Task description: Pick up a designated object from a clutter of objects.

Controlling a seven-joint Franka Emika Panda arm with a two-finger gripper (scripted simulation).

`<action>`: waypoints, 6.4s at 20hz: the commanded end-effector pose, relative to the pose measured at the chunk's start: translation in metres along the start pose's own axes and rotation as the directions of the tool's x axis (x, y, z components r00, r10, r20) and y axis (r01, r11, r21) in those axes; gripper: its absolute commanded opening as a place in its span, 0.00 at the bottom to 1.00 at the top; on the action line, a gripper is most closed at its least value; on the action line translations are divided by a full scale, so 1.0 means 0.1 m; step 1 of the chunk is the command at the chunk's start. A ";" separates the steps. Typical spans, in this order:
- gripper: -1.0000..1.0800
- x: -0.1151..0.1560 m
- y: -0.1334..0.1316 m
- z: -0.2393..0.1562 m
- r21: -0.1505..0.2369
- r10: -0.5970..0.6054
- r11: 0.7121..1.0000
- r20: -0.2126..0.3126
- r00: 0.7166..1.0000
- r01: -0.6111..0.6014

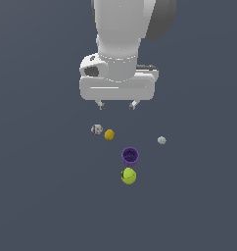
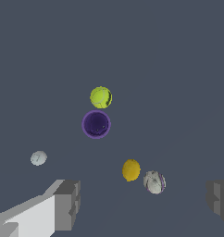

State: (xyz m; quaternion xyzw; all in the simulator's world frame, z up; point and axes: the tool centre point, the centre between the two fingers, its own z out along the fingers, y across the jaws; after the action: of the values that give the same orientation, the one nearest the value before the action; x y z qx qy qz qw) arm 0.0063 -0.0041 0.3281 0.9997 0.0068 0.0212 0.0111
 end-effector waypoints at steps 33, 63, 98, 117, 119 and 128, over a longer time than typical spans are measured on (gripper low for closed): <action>0.96 0.47 -0.10 0.79 0.009 -0.216 0.976 0.039 0.976 0.216; 0.96 1.12 -0.52 2.40 0.046 -0.685 0.729 0.017 0.729 0.683; 0.00 1.15 -0.52 2.68 0.038 -0.691 0.723 0.002 0.723 0.690; 0.00 1.11 0.13 0.94 0.043 -0.690 0.724 0.008 0.724 0.689; 0.00 1.11 0.21 0.72 0.043 -0.690 0.724 0.009 0.724 0.689; 0.00 1.13 0.53 -0.13 0.045 -0.689 0.725 0.012 0.725 0.688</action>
State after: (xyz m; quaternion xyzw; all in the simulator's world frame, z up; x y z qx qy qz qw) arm 0.1196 -0.0508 0.3344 0.9263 0.3768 0.0016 -0.0002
